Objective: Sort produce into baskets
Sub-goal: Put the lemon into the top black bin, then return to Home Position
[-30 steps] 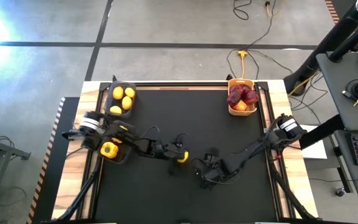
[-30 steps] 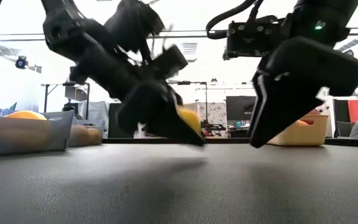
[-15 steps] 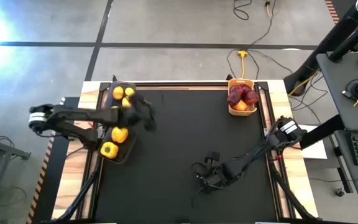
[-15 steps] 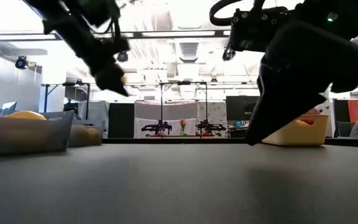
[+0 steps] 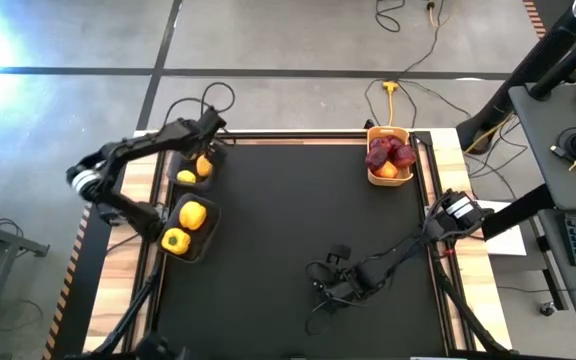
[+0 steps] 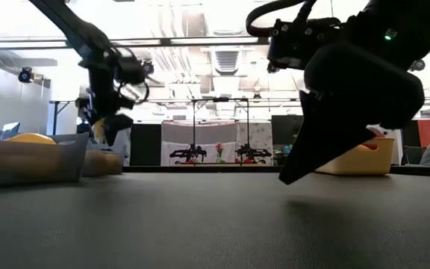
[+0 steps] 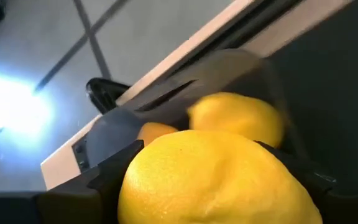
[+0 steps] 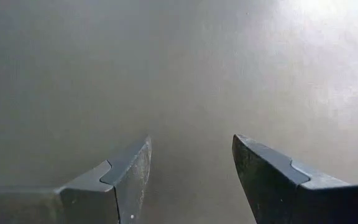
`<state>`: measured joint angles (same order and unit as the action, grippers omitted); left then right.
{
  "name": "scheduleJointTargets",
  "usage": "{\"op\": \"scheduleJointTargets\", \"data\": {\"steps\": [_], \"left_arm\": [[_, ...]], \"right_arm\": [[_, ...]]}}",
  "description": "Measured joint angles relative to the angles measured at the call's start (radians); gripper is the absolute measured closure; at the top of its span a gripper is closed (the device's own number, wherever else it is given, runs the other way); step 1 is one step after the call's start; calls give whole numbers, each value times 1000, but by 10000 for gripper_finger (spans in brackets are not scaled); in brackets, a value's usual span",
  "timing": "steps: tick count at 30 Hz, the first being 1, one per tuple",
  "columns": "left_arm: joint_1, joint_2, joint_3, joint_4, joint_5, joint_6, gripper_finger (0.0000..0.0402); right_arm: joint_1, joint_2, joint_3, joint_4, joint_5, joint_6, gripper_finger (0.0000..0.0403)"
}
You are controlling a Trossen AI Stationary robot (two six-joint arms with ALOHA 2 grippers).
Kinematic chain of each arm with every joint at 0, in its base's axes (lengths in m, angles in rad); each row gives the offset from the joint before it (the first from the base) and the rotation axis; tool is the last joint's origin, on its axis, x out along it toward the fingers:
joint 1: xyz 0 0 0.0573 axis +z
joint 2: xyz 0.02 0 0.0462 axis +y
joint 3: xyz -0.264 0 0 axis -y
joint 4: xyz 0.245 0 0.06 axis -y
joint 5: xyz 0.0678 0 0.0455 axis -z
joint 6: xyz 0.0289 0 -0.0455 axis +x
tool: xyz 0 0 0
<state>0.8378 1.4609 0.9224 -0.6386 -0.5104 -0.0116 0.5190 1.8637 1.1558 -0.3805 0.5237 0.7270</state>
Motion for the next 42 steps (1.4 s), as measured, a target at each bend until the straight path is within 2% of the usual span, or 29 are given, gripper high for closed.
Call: {"op": "scheduleJointTargets", "data": {"steps": [5,9,12,16,19,23,26,29,33,36,42], "left_arm": [[59,126,48,-8,-1,2,126],[68,168,65,-24,-2,0,93],[67,168,80,-96,-2,-15,67],[66,123,85,-178,0,-31,46],[60,72,83,-228,50,-63,44],[27,-37,66,-256,144,-92,47],[-17,-134,57,-256,159,-116,49],[-86,-242,36,-256,170,-141,50],[-228,-389,-34,-208,253,-204,50],[-379,-495,-115,-131,286,-258,50],[-729,-672,-277,26,288,-311,50]], "right_arm": [[12,0,-2,-3,-7,22,184],[21,0,-2,-2,-7,31,184],[20,-1,-2,-3,-7,12,184],[20,-1,-2,-3,-7,-8,184],[18,-3,1,-7,-7,-49,184],[12,-11,27,-6,-1,-182,184],[-5,-13,50,-2,8,-289,184],[-31,-13,62,8,14,-363,184],[-65,-13,62,39,14,-450,184],[-89,-13,61,82,10,-517,184],[-137,-13,61,198,-23,-677,184]]}}
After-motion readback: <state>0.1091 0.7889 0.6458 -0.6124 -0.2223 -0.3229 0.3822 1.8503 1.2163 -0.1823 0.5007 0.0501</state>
